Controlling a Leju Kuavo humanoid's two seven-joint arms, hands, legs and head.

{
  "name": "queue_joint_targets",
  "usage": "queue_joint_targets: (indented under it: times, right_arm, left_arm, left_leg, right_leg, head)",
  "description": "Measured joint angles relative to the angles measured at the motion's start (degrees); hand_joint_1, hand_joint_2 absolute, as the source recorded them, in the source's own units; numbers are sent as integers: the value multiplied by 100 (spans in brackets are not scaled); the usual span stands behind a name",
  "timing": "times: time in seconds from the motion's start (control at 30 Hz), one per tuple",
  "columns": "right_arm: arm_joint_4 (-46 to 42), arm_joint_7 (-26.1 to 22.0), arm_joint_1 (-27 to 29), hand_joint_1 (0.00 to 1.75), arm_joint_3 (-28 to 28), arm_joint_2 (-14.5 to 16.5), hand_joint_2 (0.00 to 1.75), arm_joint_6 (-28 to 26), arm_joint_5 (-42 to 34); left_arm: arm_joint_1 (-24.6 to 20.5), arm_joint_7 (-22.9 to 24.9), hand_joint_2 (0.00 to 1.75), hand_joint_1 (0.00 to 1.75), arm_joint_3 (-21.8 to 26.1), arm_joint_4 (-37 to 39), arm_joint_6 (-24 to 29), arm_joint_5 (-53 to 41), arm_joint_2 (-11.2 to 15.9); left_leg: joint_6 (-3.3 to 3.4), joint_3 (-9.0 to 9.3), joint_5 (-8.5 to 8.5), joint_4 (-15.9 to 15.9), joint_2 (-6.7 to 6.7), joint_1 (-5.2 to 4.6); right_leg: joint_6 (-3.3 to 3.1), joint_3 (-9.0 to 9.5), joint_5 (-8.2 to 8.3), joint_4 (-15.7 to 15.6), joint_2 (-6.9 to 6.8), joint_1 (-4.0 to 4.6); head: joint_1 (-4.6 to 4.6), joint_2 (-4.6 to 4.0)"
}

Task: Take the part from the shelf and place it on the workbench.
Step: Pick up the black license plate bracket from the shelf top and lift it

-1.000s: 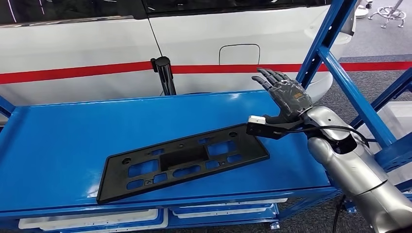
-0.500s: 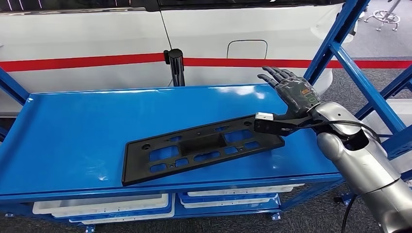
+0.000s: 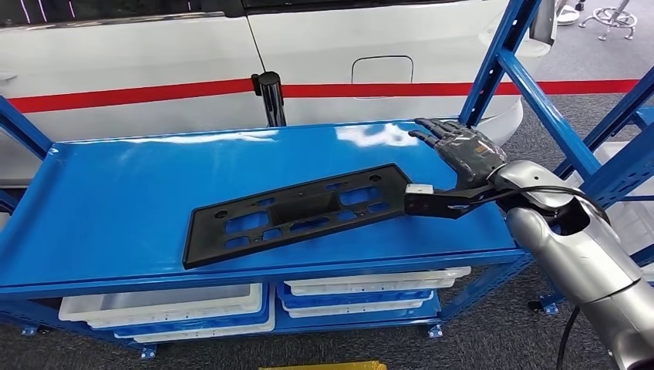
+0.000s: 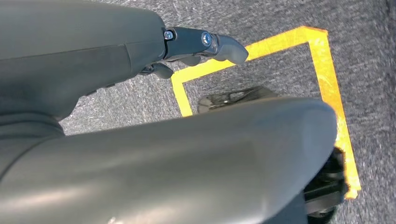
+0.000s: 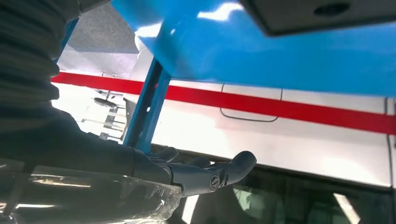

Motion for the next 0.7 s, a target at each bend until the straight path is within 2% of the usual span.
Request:
queue_joint_targets:
  times: [0.07, 0.1, 0.13, 0.2, 0.27, 0.3, 0.33, 0.4, 0.43, 0.47, 0.5, 0.57, 0.6, 0.63, 0.7]
  right_arm:
    - [4, -3, -28, 0, 55, -21, 175, 37, -42]
    - [4, -11, -57, 0, 79, -31, 175, 84, -93]
    - [4, -37, -97, 0, 115, -40, 175, 189, -209]
    - [0, -98, -177, 0, 208, -57, 175, 474, -537]
    - [-7, -133, -231, 0, 311, -77, 175, 679, -807]
    - [-10, -142, -262, 0, 364, -87, 175, 748, -897]
    - [-13, -147, -294, 0, 429, -98, 175, 810, -969]
    - [-22, -157, -343, 0, 598, -113, 175, 921, -1089]
    - [-39, -157, -349, 0, 699, -116, 175, 948, -1127]
    - [-74, -152, -352, 0, 800, -116, 175, 958, -1158]
    - [-124, -143, -361, 0, 897, -115, 175, 961, -1184]
    - [-239, -102, -423, 0, 1077, -115, 175, 1010, -1244]
    - [-288, -76, -472, 0, 1166, -115, 175, 1057, -1276]
    - [-326, -45, -518, 0, 1248, -116, 175, 1104, -1314]
    - [-372, 3, -586, 0, 1391, -116, 175, 1159, -1394]
  left_arm:
    - [-3, -5, 0, 0, 24, -1, 0, 2, 8]
    - [-5, -6, 0, 0, 31, -1, 2, 3, 13]
    - [-7, -8, 0, 0, 39, -1, 5, 4, 17]
    - [-7, -14, 0, 0, 65, -1, 13, 4, 20]
    - [-13, -23, 0, 0, 104, -2, 11, 2, 17]
    - [-16, -26, 0, 0, 121, -2, 7, -2, 15]
    - [-19, -28, 0, 0, 136, -2, 4, -8, 14]
    - [-18, -44, 0, 0, 164, -2, -1, -18, 14]
    - [-17, -56, 0, 0, 177, -2, -1, -24, 12]
    - [-17, -68, 0, 0, 187, -2, -1, -30, 7]
    - [-18, -76, 0, 0, 196, -2, 2, -39, 1]
    - [-22, -78, 0, 0, 212, -2, 20, -56, -8]
    - [-28, -77, 0, 0, 226, -2, 32, -60, -7]
    - [-33, -75, 0, 0, 244, -3, 47, -61, -3]
    - [-40, -58, 0, 0, 281, -5, 80, -61, 4]
  left_leg:
    - [56, 564, 284, -857, -3, -9]
    - [87, 778, 360, -1208, -3, -20]
    - [115, 895, 381, -1422, -4, -35]
    - [159, 902, 386, -1524, -1, -55]
    - [246, 889, 457, -1600, 16, -32]
    - [293, 882, 497, -1637, 25, -18]
    - [325, 868, 527, -1657, 33, -7]
    - [344, 825, 555, -1657, 33, -10]
    - [341, 811, 566, -1655, 34, -11]
    - [333, 802, 575, -1652, 33, -10]
    - [322, 800, 579, -1644, 32, -6]
    - [275, 785, 568, -1605, 29, -10]
    - [241, 760, 562, -1574, 26, -23]
    - [214, 723, 552, -1543, 23, -40]
    - [243, 659, 575, -1512, 13, -59]
  right_leg:
    - [21, -14, 23, 3, 2, 12]
    - [40, -24, 38, 5, 1, 26]
    - [68, -39, 56, 7, 1, 36]
    - [140, -70, 103, -2, 1, 54]
    - [180, -153, 46, 93, 4, 66]
    - [173, -251, -65, 282, 7, 71]
    - [150, -404, -235, 607, 10, 63]
    - [133, -748, -561, 1412, 15, 47]
    - [158, -847, -638, 1669, 14, 35]
    - [205, -830, -617, 1692, 14, 21]
    - [269, -692, -507, 1460, 13, -2]
    - [386, -245, -211, 627, 12, -51]
    - [396, -87, -114, 299, 24, -59]
    - [382, -4, -69, 115, 36, -73]
    - [319, -11, -49, 56, 61, -71]
  head:
    - [0, 0]
    - [4, 0]
    - [4, 0]
    - [4, 1]
    - [9, -1]
    - [17, -1]
    - [25, -1]
    - [43, 1]
    - [46, 1]
    - [54, 1]
    - [57, 1]
    - [66, 1]
    - [66, 1]
    - [60, 1]
    - [39, 0]
